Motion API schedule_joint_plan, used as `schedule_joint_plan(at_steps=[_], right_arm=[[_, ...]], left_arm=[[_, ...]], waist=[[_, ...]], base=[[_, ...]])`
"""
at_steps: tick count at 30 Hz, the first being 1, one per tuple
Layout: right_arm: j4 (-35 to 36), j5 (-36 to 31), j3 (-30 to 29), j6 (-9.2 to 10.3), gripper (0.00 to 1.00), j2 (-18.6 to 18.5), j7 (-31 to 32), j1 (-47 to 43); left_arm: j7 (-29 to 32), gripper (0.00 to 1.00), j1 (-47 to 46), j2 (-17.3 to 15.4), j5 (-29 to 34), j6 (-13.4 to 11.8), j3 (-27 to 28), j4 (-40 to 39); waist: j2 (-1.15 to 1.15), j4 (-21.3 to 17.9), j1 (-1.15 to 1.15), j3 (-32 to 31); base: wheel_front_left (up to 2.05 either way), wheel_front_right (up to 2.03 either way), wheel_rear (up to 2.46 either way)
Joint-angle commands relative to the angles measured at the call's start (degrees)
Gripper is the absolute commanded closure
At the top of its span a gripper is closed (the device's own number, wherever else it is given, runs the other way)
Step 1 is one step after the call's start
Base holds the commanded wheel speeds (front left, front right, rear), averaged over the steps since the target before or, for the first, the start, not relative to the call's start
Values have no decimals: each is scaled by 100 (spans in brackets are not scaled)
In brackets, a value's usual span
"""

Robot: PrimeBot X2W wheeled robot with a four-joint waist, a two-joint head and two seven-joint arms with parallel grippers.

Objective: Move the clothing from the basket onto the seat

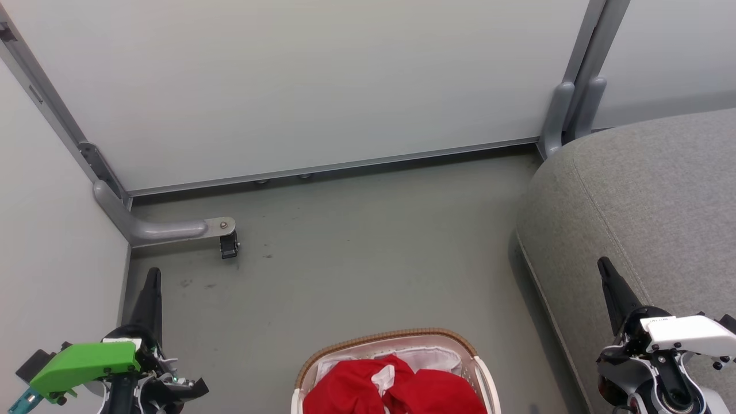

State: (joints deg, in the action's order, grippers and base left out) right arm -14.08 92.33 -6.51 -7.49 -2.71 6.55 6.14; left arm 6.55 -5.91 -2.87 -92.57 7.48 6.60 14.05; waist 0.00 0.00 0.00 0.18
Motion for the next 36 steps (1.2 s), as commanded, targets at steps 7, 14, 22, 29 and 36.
schedule_joint_plan(at_steps=[7, 14, 22, 29, 36], right_arm=[[21, 18, -8, 0, 100, -35, 13, 12], [21, 18, -8, 0, 100, -35, 13, 12], [21, 18, -8, 0, 100, -35, 13, 12], [-179, -40, 55, 2, 0, 65, -56, -132], [-160, -196, 184, 2, 0, 55, -256, -170]], left_arm=[[11, 100, -67, -3, 31, 11, 0, -9], [11, 100, -67, -3, 31, 11, 0, -9], [11, 100, -67, -3, 31, 11, 0, -9], [-61, 0, 147, 39, 17, 0, -79, 186], [-260, 0, 207, 35, 85, 0, -273, 119]], waist=[[0, 0, 0, 0], [0, 0, 0, 0], [0, 0, 0, 0], [0, 0, 0, -1], [0, 1, 0, -5]], base=[[0, 0, 0], [0, 0, 0], [0, 0, 0], [0, 0, 0], [0, 0, 0]])
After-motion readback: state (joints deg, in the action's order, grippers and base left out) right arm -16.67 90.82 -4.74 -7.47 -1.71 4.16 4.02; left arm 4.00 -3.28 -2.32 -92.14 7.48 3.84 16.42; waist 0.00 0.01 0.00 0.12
